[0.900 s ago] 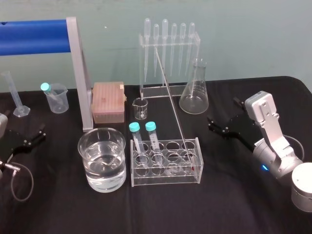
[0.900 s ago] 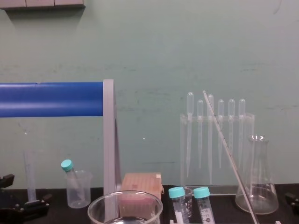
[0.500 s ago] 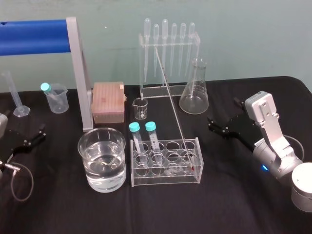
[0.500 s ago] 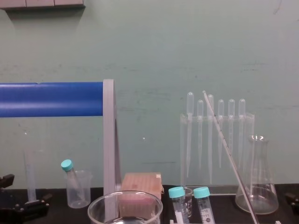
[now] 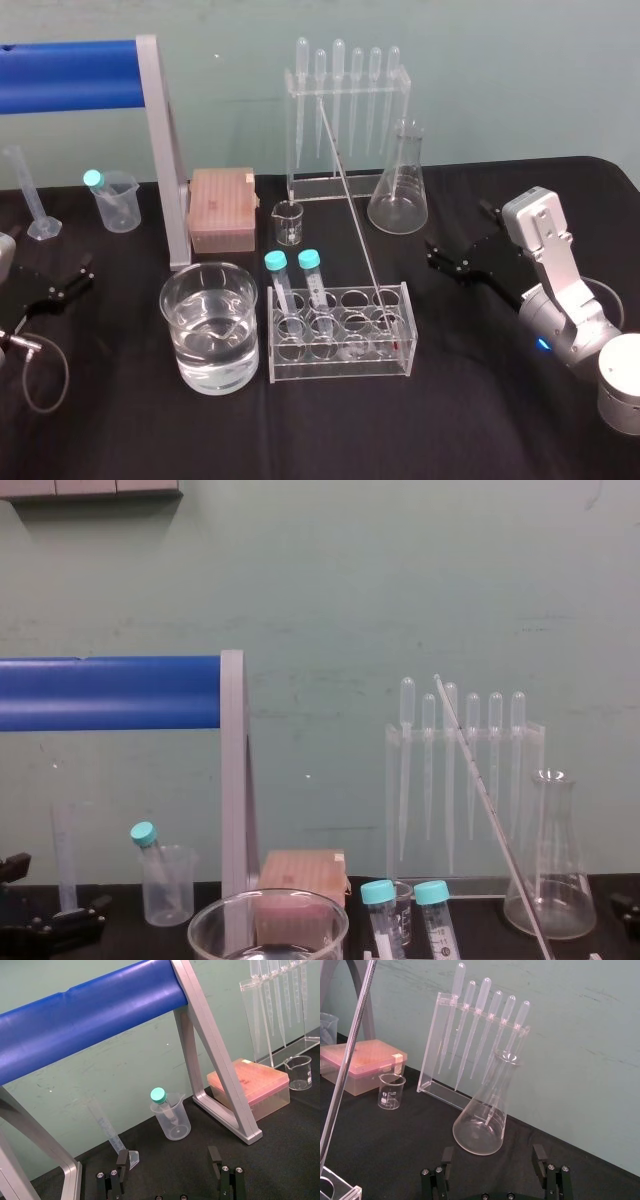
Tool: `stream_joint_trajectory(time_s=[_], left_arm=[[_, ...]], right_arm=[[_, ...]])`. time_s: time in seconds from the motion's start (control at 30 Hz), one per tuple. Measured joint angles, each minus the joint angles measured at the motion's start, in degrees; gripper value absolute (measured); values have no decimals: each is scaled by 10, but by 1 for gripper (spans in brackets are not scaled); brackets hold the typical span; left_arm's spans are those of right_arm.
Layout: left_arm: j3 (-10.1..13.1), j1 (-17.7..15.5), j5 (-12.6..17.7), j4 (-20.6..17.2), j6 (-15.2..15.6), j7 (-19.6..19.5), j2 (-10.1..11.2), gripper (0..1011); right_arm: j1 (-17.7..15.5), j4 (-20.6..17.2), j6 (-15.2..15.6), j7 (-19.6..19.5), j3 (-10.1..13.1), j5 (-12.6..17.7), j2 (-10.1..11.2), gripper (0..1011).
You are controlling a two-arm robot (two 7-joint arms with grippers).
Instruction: Hold the thermometer with one hand and immerse one end into the beaker, then reinsert it into the test tube rack.
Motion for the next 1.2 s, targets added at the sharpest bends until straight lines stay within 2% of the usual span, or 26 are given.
stream_joint_trajectory(time_s=[1.07, 1.2], left_arm=[[0, 0, 0, 0, 0, 0, 0, 1008], [0, 0, 0, 0, 0, 0, 0, 1008]], right_arm=[[0, 0, 0, 0, 0, 0, 0, 1002], [-3, -5, 4, -5, 15, 2, -5, 1002]])
